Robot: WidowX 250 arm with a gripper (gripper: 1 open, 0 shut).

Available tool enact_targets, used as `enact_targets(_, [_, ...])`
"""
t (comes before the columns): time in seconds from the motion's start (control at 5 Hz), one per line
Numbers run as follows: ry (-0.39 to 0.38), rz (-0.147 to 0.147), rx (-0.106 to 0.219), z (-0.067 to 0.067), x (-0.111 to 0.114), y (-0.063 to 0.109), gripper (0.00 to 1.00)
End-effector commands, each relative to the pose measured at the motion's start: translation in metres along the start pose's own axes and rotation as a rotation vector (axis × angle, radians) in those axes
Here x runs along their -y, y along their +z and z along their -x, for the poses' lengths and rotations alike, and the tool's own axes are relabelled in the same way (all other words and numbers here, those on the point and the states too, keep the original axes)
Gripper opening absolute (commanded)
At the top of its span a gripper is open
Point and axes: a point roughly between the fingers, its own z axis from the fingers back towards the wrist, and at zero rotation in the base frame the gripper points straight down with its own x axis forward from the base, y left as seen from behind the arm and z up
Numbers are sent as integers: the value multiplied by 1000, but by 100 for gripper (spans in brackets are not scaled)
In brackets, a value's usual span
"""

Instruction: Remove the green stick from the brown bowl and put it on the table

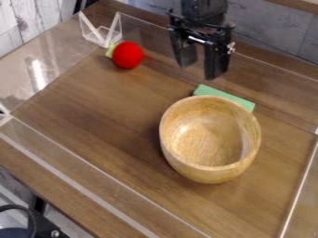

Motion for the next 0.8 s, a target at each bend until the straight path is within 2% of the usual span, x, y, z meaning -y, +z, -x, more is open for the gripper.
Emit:
enact_targets(0.0, [-36, -15, 65, -2, -13, 12, 100])
enact_targets(0.2, [-50, -55, 96, -3, -17, 20, 100])
enact_targets(0.4, [-15, -146, 89, -8, -12, 28, 100])
enact_targets(0.6, [-57, -102, 85, -8, -1, 16, 100])
